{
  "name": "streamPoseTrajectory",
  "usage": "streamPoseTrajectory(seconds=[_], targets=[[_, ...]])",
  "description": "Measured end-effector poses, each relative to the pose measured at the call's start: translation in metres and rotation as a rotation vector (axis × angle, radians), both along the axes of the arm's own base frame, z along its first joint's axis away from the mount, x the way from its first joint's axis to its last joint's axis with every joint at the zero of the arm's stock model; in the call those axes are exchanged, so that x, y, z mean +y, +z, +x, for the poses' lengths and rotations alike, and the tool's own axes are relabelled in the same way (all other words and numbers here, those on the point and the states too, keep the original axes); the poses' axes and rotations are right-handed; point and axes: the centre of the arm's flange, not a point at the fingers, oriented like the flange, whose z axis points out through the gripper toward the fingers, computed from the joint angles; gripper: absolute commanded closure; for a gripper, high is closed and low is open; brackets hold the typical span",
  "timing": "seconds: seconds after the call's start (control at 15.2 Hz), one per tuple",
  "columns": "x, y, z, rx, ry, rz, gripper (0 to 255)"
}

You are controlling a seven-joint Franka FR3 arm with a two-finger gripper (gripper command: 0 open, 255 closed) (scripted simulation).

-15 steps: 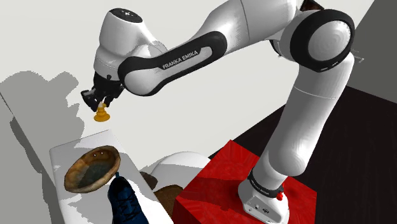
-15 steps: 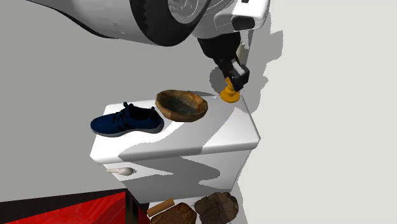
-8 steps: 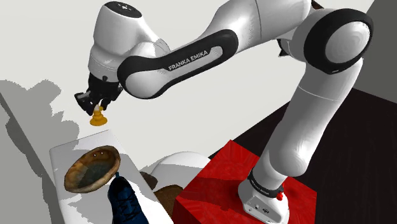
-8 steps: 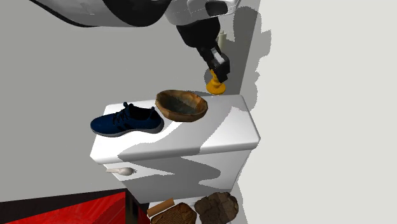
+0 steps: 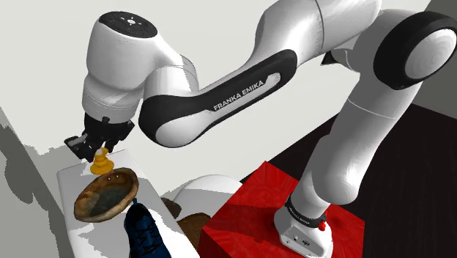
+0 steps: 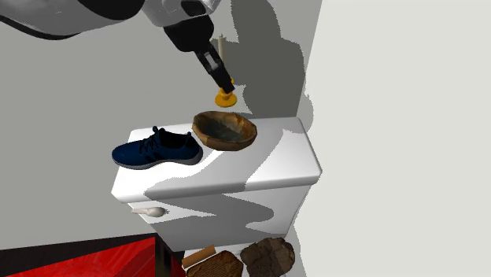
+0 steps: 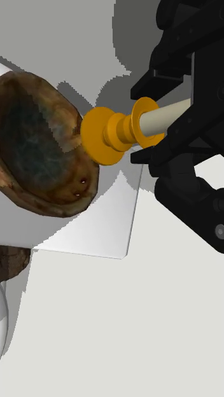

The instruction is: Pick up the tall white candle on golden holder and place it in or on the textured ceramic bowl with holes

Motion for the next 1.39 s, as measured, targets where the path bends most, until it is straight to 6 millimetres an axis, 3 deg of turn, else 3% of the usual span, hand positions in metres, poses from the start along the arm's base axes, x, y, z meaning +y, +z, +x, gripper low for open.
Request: streamPoseTrajectory(seconds=[0.66, 1.06, 1.12, 1.39], targets=[[0.006, -0.049, -0.006, 0.0, -0.003, 0.0, 255], [0.007, -0.054, -0.007, 0.0, -0.002, 0.0, 255], [0.007, -0.054, -0.007, 0.0, -0.002, 0.0, 0], [0.007, -0.054, -0.007, 0.0, -0.002, 0.0, 0]])
